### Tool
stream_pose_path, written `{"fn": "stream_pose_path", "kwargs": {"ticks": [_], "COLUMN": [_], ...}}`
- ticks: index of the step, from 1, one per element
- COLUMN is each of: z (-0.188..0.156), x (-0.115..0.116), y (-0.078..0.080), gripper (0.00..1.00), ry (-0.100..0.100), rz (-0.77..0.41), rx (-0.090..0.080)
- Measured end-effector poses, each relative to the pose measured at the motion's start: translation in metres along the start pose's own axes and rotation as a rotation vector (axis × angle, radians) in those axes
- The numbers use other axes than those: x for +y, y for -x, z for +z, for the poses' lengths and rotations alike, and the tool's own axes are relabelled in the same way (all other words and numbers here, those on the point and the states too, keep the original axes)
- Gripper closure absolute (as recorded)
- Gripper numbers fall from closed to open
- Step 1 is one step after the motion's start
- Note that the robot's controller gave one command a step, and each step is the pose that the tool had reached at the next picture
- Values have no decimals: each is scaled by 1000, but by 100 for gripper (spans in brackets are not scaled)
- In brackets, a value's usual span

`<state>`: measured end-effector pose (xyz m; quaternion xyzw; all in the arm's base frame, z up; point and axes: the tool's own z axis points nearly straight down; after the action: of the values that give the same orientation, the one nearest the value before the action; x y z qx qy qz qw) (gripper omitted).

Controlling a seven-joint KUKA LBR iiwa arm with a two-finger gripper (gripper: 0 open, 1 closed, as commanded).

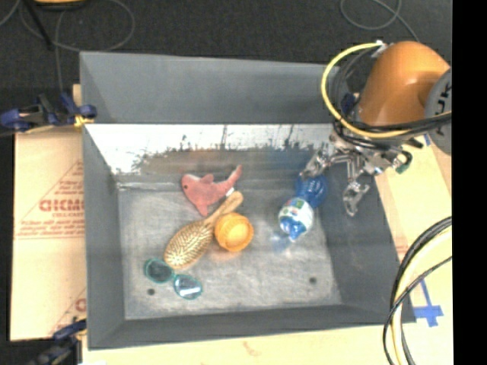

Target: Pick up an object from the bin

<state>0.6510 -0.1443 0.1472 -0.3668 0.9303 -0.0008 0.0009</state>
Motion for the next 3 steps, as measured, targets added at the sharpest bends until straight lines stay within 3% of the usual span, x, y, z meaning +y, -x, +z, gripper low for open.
{"fn": "stream_pose_path", "kwargs": {"ticks": [1, 2, 3], "z": [47, 65, 65], "x": [-5, -5, -5], "y": [2, 10, 10], "gripper": [0, 100, 100], "ry": [2, 15, 15], "rz": [-318, -473, -472], "rx": [-21, -27, -28]}}
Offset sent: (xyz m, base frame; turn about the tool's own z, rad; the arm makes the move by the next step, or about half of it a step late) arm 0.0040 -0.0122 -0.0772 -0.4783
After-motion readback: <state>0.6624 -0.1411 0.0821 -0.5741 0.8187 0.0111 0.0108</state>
